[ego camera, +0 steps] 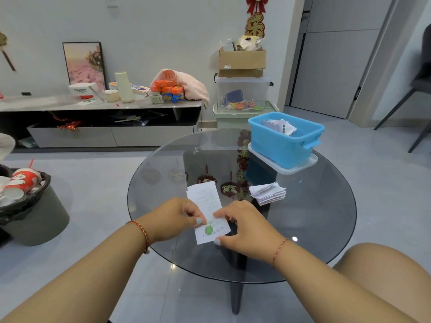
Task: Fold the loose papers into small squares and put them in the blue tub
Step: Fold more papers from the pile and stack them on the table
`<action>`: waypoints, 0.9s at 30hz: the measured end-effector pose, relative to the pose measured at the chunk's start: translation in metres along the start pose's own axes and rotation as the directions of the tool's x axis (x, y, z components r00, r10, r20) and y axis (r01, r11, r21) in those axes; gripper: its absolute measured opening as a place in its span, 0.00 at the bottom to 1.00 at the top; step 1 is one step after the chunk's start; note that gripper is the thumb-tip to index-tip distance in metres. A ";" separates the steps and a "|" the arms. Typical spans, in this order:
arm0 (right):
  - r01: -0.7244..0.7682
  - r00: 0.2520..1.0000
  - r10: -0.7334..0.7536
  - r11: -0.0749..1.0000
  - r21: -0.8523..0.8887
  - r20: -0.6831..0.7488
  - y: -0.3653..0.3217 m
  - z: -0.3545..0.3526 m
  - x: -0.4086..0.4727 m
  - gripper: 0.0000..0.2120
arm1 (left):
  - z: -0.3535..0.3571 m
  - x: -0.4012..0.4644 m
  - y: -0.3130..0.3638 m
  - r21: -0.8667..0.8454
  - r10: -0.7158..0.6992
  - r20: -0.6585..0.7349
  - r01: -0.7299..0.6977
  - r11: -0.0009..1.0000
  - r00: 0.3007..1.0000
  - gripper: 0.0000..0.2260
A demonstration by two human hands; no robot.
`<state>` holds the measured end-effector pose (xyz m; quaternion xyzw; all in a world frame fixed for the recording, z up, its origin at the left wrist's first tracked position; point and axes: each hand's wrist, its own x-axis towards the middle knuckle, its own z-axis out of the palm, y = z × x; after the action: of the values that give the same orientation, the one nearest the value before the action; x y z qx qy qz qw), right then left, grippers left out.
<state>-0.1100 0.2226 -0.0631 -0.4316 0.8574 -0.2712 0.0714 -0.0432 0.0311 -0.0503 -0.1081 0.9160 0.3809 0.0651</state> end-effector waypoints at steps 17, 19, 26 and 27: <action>0.166 0.913 -0.093 0.974 0.153 -0.397 0.000 -0.019 -0.025 0.05 | 0.016 -0.053 0.022 0.133 0.280 -0.292 -0.251 0.959 0.914 0.17; 0.240 0.902 -0.195 0.968 0.071 -0.385 0.003 -0.024 -0.042 0.06 | 0.035 -0.060 0.024 0.137 0.319 -0.349 -0.289 0.948 0.881 0.14; 0.156 0.965 -0.071 0.930 0.333 -0.254 0.017 -0.027 -0.079 0.05 | 0.079 -0.068 0.025 0.245 0.421 -0.249 -0.364 0.899 0.872 0.06; 0.134 0.971 -0.045 0.917 0.376 -0.236 0.019 -0.026 -0.081 0.03 | 0.082 -0.067 0.026 0.245 0.414 -0.243 -0.358 0.901 0.877 0.06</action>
<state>-0.0827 0.3057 -0.0606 -0.4146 0.7681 -0.4858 0.0469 0.0183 0.1170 -0.0765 0.0300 0.9509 0.2759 -0.1370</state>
